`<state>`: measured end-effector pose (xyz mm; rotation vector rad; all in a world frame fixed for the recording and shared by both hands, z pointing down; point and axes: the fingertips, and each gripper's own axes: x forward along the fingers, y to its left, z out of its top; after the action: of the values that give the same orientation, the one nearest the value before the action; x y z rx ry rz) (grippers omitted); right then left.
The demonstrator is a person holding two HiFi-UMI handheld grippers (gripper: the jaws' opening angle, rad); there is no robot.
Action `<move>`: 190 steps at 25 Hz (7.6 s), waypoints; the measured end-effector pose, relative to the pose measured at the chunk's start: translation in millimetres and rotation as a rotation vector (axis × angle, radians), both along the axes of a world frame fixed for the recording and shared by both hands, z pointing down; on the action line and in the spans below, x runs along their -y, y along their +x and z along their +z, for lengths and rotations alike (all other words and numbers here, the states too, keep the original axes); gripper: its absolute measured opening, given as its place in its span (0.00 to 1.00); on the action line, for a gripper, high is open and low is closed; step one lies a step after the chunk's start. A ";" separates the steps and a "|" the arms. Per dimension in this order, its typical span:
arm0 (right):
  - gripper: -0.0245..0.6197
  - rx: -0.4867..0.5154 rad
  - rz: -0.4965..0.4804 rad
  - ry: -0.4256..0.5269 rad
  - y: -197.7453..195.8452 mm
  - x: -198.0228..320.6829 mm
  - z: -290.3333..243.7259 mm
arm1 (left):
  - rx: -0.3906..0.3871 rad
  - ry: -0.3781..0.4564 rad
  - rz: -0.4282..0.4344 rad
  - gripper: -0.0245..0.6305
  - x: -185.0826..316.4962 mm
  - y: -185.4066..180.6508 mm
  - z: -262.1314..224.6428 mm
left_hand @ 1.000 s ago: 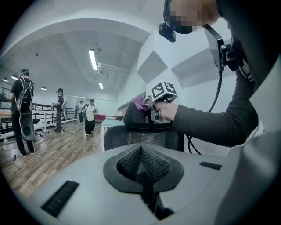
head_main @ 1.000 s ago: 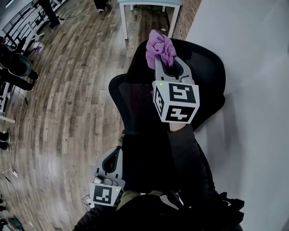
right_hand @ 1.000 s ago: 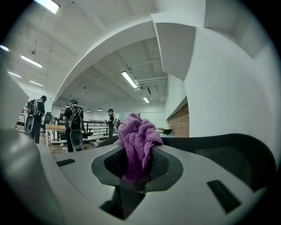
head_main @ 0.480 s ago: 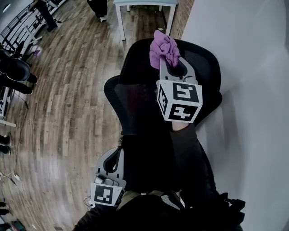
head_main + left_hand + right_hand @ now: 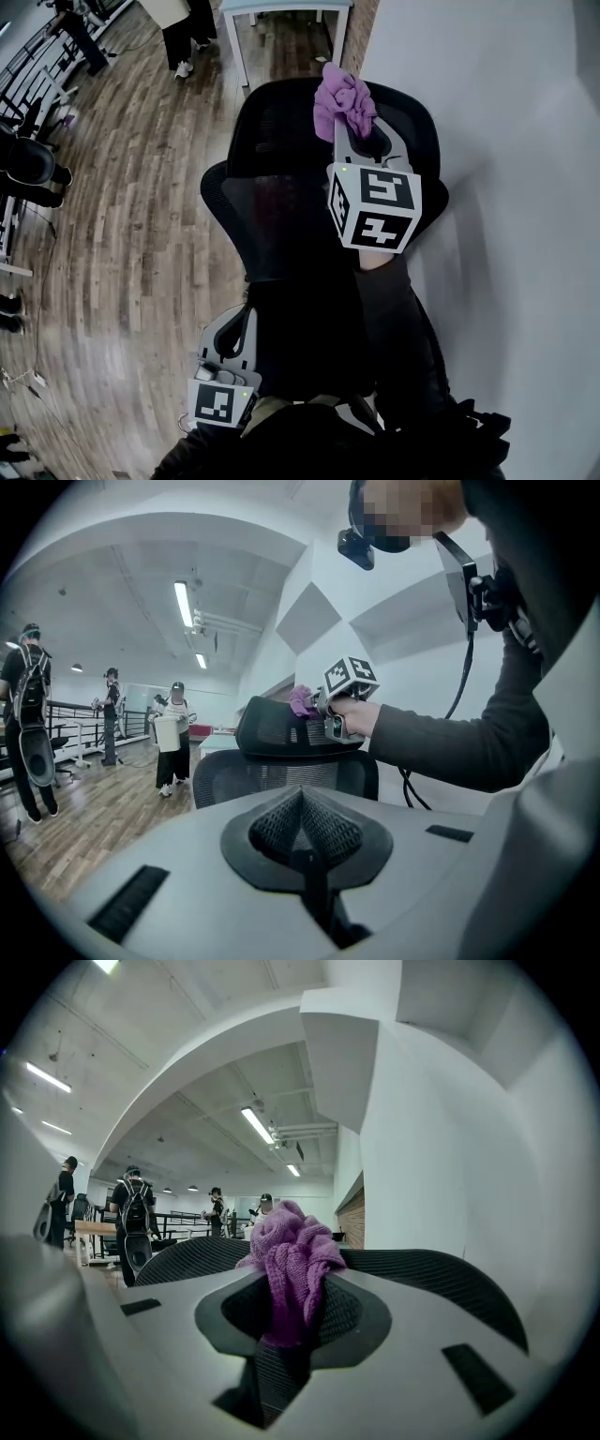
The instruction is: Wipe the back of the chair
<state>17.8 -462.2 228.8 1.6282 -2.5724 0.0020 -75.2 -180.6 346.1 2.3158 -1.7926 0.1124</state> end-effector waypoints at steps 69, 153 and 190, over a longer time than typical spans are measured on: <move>0.18 -0.039 0.209 0.005 131.9 -42.8 2.2 | -0.001 0.040 0.170 0.04 -14.9 74.3 -7.0; 0.18 0.003 -0.106 -0.025 -70.6 -27.7 8.8 | -0.029 0.026 -0.097 0.04 -34.7 -48.3 -0.7; 0.18 0.034 -0.270 -0.003 -145.5 -74.6 -4.3 | -0.035 0.043 -0.177 0.04 -69.8 -78.7 -6.6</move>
<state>-127.7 -387.7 224.5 1.2769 -2.7938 0.0128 -154.0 -110.8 339.6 2.1602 -1.9900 0.0063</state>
